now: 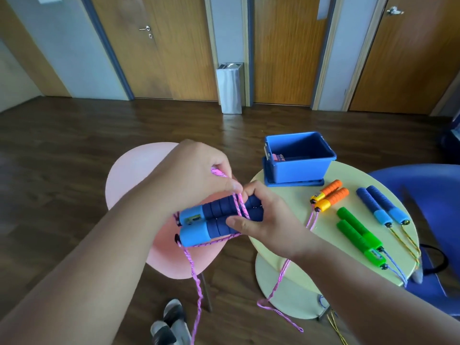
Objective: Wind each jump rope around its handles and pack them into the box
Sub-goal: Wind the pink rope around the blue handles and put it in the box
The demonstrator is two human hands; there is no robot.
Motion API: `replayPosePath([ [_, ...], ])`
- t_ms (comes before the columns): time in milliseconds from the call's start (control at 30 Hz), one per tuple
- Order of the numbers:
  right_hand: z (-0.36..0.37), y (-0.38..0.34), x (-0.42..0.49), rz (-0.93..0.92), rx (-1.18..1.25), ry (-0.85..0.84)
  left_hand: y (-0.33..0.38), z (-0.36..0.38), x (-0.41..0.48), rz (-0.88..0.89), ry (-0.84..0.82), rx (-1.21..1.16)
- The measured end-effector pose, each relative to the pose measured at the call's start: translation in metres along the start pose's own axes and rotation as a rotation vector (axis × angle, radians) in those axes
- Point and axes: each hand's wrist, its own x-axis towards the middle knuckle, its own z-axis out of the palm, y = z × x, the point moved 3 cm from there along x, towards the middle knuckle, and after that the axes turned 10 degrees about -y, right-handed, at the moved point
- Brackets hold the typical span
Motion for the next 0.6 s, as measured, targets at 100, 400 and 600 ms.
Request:
replayPosePath([
  [100,0.001,-0.006,-0.003,-0.04,0.081,0.036,-0.001,-0.005,0.014,0.001,-0.065,-0.013],
  [400,-0.003,-0.011,-0.012,-0.077,-0.007,0.084,-0.017,-0.004,0.042,0.035,-0.322,-0.238],
  [600,-0.002,-0.015,-0.014,-0.127,-0.009,-0.022,-0.007,0.001,0.055,0.07,-0.405,-0.416],
])
